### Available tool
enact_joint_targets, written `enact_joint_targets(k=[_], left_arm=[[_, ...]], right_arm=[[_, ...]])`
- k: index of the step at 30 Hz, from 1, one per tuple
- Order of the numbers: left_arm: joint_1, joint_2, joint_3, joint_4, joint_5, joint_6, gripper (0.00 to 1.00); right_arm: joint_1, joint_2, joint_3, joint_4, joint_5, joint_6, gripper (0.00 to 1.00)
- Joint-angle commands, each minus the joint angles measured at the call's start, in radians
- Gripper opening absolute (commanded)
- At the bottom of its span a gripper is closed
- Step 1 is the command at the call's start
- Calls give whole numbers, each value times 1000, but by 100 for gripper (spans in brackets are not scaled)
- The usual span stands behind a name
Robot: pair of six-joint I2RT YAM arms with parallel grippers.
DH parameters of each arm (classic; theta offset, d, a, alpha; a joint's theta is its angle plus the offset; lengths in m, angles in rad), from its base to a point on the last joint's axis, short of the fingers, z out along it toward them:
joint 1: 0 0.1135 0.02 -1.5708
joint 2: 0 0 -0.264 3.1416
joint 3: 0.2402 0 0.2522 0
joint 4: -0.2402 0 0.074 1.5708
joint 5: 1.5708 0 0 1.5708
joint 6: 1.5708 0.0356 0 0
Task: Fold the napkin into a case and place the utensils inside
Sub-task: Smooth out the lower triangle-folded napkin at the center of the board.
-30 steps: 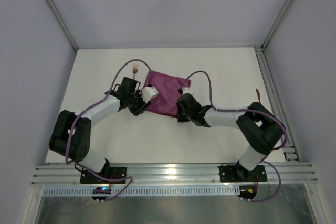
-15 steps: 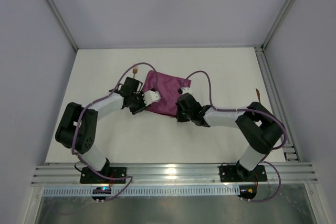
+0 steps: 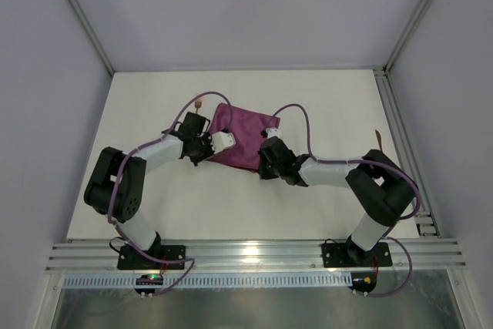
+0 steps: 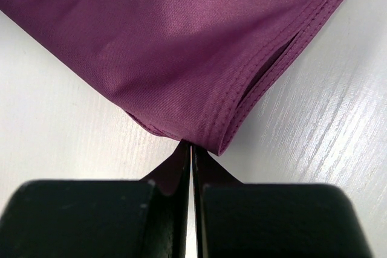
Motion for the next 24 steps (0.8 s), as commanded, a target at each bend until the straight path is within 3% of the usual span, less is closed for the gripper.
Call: enact_joint_targets(k=[1,7,20,24], left_arm=[[7,1,29,43,-49,-4,0],[31,-25,25,115,-110,-9,0],[33,15,29,81,-84,-27,2],[33,24,22,84,-87,-37,4]], right_arm=[[-2,3,10,-16,7,-10,3],[-8,-7,1,-22,12,-15,3],[-19,-9,16,-24,-19,-33,3],[-19,-41,9,-44,-17,-44,13]])
